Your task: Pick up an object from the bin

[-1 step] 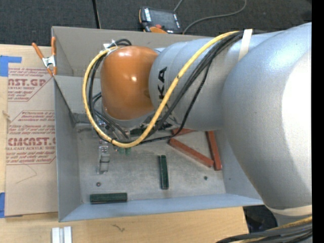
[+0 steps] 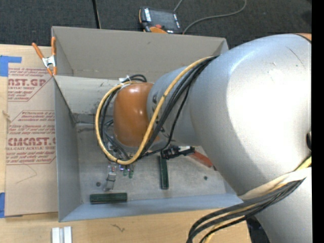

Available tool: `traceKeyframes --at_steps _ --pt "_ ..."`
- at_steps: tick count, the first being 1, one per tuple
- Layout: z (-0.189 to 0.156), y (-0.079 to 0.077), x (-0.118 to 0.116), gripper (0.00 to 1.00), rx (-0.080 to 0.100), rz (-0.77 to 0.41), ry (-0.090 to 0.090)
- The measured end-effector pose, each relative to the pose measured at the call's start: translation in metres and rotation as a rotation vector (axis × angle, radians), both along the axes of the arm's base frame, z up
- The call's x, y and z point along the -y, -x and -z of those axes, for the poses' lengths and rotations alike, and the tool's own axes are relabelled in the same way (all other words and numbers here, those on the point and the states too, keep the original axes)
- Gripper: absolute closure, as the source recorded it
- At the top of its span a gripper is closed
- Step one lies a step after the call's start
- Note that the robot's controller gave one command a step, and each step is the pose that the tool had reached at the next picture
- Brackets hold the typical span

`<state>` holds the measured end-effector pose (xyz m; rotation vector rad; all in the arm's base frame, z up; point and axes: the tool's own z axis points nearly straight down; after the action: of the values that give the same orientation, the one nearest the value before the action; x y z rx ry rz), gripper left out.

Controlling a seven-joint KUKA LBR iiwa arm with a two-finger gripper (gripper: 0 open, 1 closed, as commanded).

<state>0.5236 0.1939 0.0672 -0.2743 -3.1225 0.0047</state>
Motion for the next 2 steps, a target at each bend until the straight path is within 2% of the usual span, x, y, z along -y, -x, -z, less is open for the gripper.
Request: traceKeyframes --at_steps 1,2 --pt "-0.065 -0.006 0.074 0.00 0.012 -0.142 -0.001" --pt "-0.001 0.018 0.202 0.00 0.003 -0.055 0.000"
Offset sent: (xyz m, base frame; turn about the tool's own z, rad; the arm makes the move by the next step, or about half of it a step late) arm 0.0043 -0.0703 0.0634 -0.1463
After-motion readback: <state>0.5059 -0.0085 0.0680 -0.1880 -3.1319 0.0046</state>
